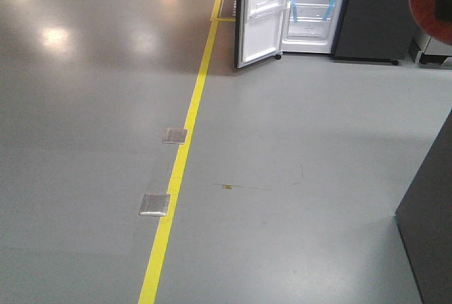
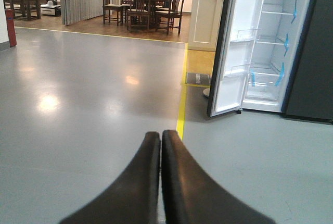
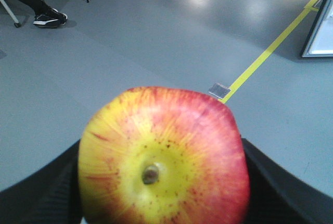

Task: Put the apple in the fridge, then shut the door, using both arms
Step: 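Drive toward the open white refrigerator with the apple held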

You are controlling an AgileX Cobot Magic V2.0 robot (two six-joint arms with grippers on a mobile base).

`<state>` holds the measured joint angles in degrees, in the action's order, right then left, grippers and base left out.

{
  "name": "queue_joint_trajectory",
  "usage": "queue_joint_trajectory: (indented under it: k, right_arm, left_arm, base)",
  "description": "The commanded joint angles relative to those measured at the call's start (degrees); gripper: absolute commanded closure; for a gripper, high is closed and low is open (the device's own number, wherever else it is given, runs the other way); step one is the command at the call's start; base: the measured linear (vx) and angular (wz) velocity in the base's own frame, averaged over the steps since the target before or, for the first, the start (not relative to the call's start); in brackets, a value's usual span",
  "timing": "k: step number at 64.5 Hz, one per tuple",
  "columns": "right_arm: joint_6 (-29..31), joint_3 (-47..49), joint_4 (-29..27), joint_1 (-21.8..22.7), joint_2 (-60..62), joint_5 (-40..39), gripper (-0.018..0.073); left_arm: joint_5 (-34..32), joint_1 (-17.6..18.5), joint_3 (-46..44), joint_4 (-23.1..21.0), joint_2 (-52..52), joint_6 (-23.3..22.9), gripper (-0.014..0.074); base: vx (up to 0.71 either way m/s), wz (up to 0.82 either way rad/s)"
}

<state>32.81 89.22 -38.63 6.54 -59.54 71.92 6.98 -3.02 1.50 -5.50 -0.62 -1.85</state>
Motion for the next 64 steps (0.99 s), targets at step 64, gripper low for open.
queue_joint_trajectory:
  k: [64]
  right_arm:
    - [0.1, 1.8, -2.6, 0.1, 0.5, -3.6, 0.0566]
  left_arm:
    - [-3.9, 0.4, 1.6, -0.2, -0.8, -0.5, 0.0603]
  base:
    - [0.18, -0.04]
